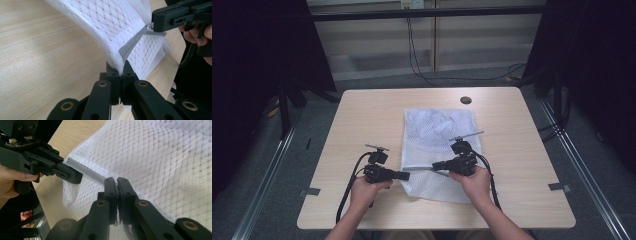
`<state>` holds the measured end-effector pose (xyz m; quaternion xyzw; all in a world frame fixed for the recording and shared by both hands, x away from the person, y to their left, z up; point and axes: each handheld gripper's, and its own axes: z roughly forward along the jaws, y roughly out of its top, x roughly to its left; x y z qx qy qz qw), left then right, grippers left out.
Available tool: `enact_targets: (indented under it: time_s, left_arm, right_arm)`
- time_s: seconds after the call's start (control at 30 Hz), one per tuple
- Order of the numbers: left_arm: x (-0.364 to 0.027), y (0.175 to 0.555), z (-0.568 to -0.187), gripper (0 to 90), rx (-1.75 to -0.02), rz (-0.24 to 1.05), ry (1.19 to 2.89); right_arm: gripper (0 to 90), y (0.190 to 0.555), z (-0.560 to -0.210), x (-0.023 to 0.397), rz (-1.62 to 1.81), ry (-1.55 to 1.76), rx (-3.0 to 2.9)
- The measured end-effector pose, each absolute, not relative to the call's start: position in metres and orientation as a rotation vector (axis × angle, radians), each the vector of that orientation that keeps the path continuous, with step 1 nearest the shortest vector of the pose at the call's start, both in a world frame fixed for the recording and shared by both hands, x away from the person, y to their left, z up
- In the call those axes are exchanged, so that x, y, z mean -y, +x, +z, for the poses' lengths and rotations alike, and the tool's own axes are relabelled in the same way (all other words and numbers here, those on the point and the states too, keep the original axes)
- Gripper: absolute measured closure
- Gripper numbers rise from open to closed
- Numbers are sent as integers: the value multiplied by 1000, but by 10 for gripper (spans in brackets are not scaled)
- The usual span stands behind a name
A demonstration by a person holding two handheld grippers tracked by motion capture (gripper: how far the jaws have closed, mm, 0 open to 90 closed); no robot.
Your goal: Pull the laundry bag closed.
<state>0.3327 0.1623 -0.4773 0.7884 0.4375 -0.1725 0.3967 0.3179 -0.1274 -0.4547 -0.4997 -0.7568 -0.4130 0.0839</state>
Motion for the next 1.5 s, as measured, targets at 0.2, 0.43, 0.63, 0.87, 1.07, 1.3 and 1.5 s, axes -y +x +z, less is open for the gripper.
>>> enact_targets:
  time_s: [0.2, 0.43, 0.63, 0.87, 1.07, 1.3, 1.5]
  left_arm:
    - [-162, 333, -477, 884, -1109, -440, 1996]
    - [-162, 332, -477, 884, -1129, -430, 1981]
    - [-162, 332, -477, 884, -1119, -441, 1991]
    - [-161, 332, -477, 884, -1120, -448, 1986]
    - [-161, 332, -477, 884, -1118, -442, 1994]
    - [-161, 332, -477, 885, -1119, -445, 1993]
    - [-160, 331, -477, 884, -1124, -448, 1985]
  right_arm:
    - [870, 317, -454, 133, -1239, -1502, 2253]
    - [869, 317, -456, 142, -1247, -1517, 2239]
    - [870, 316, -457, 144, -1255, -1510, 2241]
    - [869, 315, -458, 146, -1254, -1505, 2237]
    - [869, 314, -460, 148, -1261, -1499, 2226]
    - [869, 313, -461, 157, -1278, -1499, 2213]
    - [869, 312, -460, 159, -1263, -1489, 2223]
